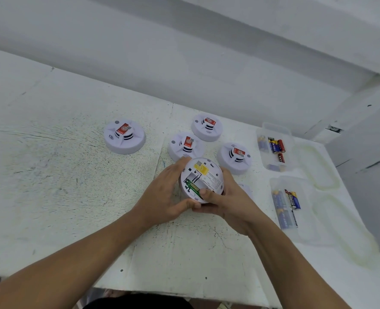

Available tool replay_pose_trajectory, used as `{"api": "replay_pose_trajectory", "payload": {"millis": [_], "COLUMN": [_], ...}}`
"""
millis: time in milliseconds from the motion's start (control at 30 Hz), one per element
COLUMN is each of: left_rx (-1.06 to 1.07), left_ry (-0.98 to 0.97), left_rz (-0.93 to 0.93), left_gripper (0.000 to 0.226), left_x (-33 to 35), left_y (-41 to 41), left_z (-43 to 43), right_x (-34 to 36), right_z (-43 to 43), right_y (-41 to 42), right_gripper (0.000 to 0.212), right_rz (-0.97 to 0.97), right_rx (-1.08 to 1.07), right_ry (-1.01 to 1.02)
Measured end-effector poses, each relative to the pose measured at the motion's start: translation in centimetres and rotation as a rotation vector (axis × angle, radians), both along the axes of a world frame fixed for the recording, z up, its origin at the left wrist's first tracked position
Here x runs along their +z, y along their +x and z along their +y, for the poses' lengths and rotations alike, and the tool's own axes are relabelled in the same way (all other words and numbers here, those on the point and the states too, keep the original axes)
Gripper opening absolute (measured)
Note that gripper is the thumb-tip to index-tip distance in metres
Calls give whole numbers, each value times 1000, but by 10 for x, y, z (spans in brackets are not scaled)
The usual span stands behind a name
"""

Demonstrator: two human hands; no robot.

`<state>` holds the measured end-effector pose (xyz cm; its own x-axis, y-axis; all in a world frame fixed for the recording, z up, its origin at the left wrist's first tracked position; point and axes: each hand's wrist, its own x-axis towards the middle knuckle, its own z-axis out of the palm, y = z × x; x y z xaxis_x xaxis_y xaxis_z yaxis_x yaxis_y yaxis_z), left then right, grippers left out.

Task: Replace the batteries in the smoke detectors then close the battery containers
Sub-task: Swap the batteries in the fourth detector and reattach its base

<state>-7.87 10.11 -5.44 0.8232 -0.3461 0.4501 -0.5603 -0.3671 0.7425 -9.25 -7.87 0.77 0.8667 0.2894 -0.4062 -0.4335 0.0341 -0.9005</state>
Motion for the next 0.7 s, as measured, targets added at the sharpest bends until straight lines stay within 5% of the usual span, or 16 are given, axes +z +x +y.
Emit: {"api": "replay_pose_trajectory", "payload": {"millis": [467, 700], "left_rx": [-3, -79], "left_ry": [5, 168], "left_rz": [79, 149], "left_gripper": [88, 78], "left_x": [-7, -7], "left_y": [4, 4], "left_z": [1, -4], "right_x": [-3, -9], "right_z": [2, -17], "right_y": [1, -2], "right_gripper": [55, 55], "right_rz": [-35, -226], "right_rx": [-25, 83], "right_ry": [-144, -792]}}
